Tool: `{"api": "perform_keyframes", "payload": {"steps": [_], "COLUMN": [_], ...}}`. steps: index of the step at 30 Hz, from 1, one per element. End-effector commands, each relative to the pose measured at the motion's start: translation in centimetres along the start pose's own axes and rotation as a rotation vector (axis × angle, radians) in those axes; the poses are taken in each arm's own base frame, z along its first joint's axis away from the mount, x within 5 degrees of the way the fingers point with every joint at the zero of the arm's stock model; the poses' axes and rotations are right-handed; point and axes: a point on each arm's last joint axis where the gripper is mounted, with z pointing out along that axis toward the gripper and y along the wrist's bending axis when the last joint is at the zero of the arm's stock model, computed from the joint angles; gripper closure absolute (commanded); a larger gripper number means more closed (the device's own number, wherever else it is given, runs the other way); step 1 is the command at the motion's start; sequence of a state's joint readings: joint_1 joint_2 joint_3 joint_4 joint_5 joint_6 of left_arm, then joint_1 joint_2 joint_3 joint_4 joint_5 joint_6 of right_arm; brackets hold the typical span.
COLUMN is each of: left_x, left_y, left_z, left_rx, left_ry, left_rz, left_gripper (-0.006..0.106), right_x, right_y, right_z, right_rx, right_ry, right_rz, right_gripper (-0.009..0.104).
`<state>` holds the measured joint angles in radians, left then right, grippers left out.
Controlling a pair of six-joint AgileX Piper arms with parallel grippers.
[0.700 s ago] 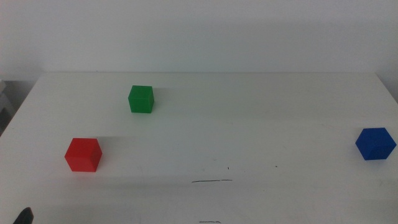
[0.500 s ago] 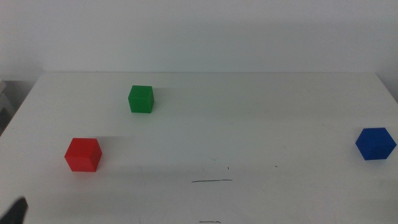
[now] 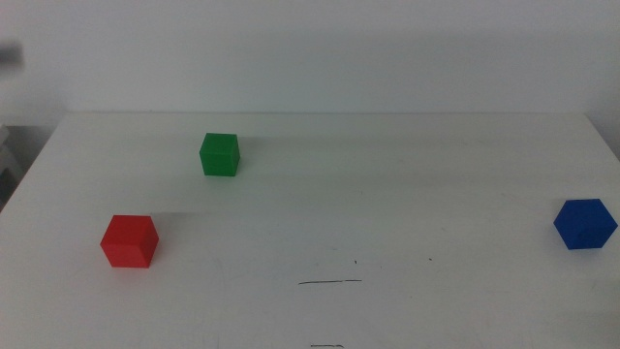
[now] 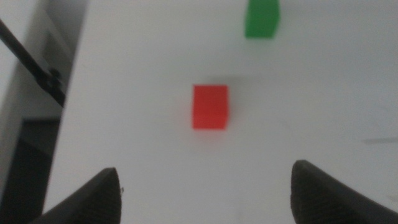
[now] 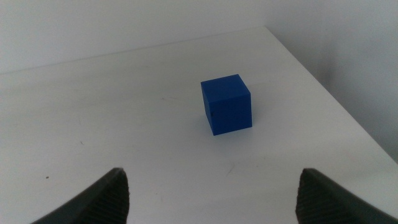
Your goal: Stack red cubes first, then green, then blue cubes in a specific spot.
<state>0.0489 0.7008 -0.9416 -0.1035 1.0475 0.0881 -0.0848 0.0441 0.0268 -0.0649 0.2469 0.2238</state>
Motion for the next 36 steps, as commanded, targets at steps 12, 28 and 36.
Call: {"api": "perform_keyframes", "payload": {"steps": [12, 28, 36], "left_x": [-8.3, -8.2, -7.3], "left_y": [-0.2, 1.3, -0.2], "left_z": [3.8, 16.7, 22.0], "left_rx": [0.108, 0.081, 0.012], "left_ry": [0.279, 0.569, 0.634], "left_rz": [-0.005, -0.007, 0.045], "left_gripper": [0.007, 0.007, 0.007], "right_x": [-0.9, -0.9, -0.9], "right_y": [0.2, 0.2, 0.2], "right_z": [-0.1, -0.1, -0.1], "right_rx": [-0.01, -0.01, -0.01], "right_ry": [-0.073, -0.073, -0.073], "right_rz": [-0.014, -0.014, -0.014], "right_gripper": [0.014, 0.014, 0.014]}}
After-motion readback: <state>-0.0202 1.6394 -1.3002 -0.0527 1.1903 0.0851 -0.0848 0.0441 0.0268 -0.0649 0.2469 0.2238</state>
